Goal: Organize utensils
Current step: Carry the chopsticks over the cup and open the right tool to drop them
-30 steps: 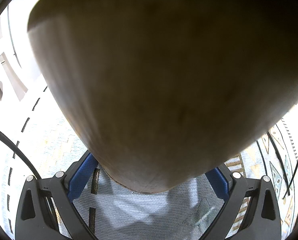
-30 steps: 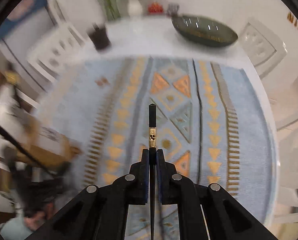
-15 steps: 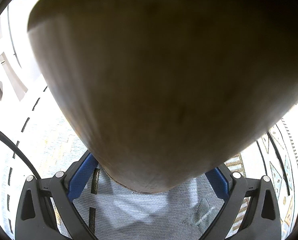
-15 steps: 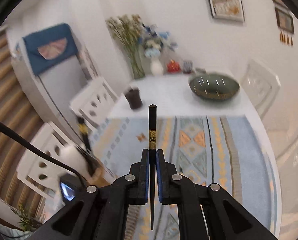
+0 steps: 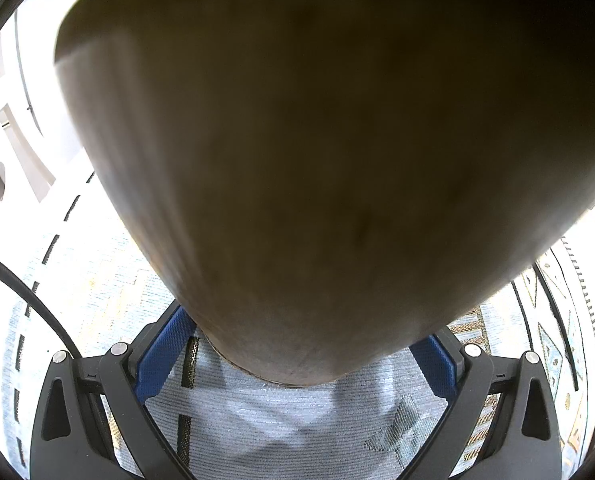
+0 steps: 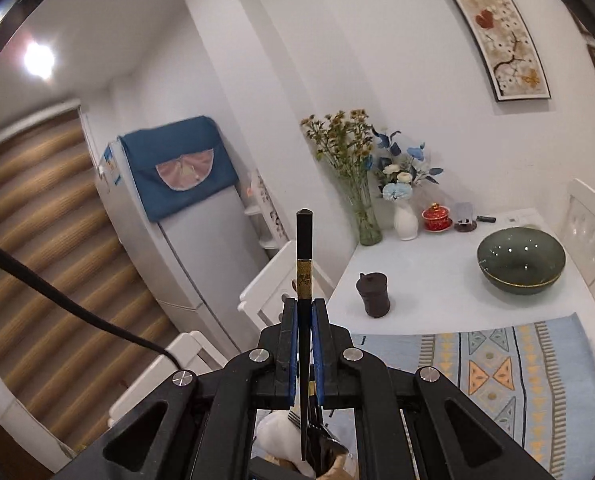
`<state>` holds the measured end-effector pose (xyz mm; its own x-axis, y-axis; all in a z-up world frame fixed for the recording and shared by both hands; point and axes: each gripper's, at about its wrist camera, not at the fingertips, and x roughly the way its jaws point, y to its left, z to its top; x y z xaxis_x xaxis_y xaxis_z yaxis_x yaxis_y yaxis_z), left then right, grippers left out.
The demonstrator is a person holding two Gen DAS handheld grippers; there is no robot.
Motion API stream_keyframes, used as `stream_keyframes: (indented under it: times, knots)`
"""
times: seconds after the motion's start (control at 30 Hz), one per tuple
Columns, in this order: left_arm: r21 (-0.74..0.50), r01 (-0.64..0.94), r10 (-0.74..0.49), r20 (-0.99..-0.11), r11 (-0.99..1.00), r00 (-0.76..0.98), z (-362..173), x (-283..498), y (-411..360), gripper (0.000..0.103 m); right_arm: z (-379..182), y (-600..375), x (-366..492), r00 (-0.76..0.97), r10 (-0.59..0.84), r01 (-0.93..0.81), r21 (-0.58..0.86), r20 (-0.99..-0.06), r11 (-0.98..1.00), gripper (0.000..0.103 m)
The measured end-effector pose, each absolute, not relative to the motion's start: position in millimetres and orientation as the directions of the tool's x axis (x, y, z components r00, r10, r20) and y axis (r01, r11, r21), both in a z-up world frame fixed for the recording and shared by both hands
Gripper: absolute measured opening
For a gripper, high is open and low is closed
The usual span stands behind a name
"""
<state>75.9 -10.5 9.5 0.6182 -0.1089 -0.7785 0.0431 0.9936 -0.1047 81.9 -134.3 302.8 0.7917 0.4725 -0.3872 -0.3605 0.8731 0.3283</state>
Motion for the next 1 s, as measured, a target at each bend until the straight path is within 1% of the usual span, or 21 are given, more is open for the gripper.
stream_keyframes:
  times: [0.1,0.2,0.37,0.63,0.73,0.83,0.87,0.93,0.97,1.0]
  knots:
    - [-0.105,0.043,-0.109,-0.778,0.994,0.618,9.5,75.9,-10.4,0.100,292.4,-116.2,85.6,0.782,0.475,-0.372,0.309,-0.405,0.875,0.006]
    - [-0.105,0.043,-0.109,-0.778,0.994,0.618,9.5,75.9,-10.4,0.100,277.7,-102.5,92.1,0.785,0.448,-0.371,0.254,-0.428,0.893,0.006]
    - [-0.104,0.043,-0.108,-0.778,0.994,0.618,9.4,76.0,-10.7,0.100,258.5,-92.3,98.7,0.776,0.436,-0.369,0.233,-0.456,0.900,0.006]
    - [-0.105,0.043,-0.109,-0.778,0.994,0.618,9.5,76.0,-10.0,0.100,245.6,-93.1,100.3,0.764,0.432,-0.361,0.239,-0.479,0.902,0.006]
    - [-0.105,0.043,-0.109,-0.778,0.994,0.618,9.5,76.0,-10.3,0.100,236.5,-95.3,103.5,0.747,0.441,-0.350,0.270,-0.498,0.897,0.006]
    - [-0.105,0.043,-0.109,-0.779,0.994,0.618,9.5,76.1,-10.0,0.100,229.2,-95.1,104.2,0.738,0.432,-0.343,0.263,-0.518,0.902,0.006]
    - [-0.104,0.043,-0.108,-0.779,0.994,0.618,9.4,76.1,-10.7,0.100,228.4,-94.8,105.3,0.723,0.440,-0.348,0.270,-0.532,0.898,0.008]
    - [-0.104,0.043,-0.108,-0.779,0.994,0.618,9.7,76.4,-8.6,0.100,230.0,-95.1,108.3,0.692,0.450,-0.353,0.280,-0.564,0.893,0.021]
    - [-0.104,0.043,-0.108,-0.779,0.994,0.618,9.7,76.5,-9.0,0.100,233.2,-96.1,109.4,0.685,0.449,-0.352,0.278,-0.574,0.894,0.040]
    - [-0.104,0.043,-0.108,-0.779,0.994,0.617,9.7,76.7,-9.4,0.100,239.5,-100.3,108.4,0.696,0.447,-0.349,0.280,-0.561,0.894,0.051]
